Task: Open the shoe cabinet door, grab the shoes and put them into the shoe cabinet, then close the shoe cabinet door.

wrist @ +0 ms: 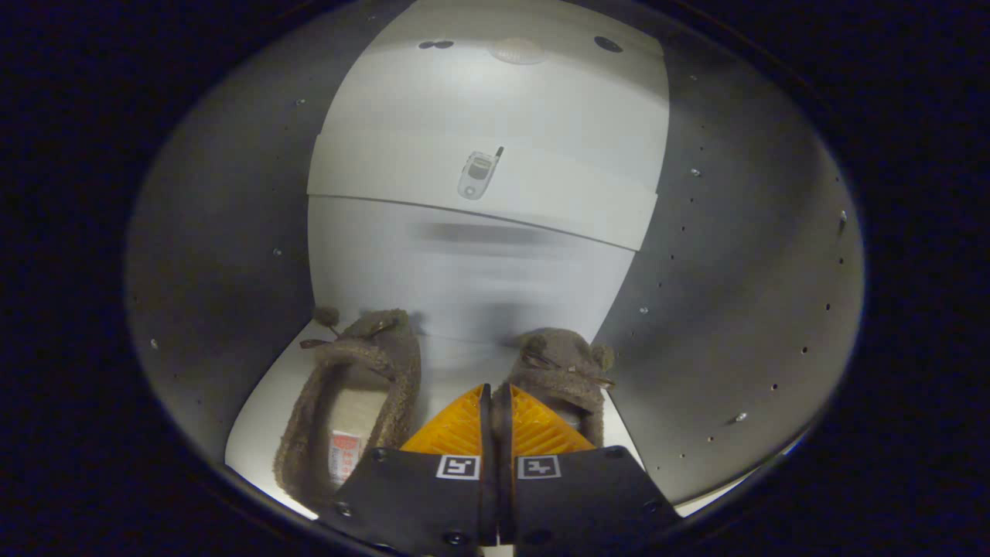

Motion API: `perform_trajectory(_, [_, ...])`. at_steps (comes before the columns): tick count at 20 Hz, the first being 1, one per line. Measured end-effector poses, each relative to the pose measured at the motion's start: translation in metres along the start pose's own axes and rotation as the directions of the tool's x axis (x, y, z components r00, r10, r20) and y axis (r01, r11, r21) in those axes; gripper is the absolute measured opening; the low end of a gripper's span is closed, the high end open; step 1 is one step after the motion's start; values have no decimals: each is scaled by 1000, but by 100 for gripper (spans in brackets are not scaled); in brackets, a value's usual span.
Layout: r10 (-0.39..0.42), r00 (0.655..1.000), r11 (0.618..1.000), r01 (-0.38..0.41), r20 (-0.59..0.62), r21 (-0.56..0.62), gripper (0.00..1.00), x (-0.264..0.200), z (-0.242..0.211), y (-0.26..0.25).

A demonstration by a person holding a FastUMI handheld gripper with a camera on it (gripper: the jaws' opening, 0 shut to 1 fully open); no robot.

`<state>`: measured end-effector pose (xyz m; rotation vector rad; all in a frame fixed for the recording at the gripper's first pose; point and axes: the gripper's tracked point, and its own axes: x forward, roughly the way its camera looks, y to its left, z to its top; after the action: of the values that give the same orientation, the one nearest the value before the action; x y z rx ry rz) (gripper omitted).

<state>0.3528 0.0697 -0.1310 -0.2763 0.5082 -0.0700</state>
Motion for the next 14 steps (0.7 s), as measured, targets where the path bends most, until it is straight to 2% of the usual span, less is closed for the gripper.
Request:
perform_trajectory(5, [-11,999,999,10,32,38,16,-16,10,-7])
perform_trajectory(6, [-11,999,999,9,41,44,14,-24,13,-7])
perform_trajectory(10, [-7,998,997,3,59,75,38,-38,19,-12])
perform_trajectory(14, [9,988,993,-28,155,118,58,-77,40,-13])
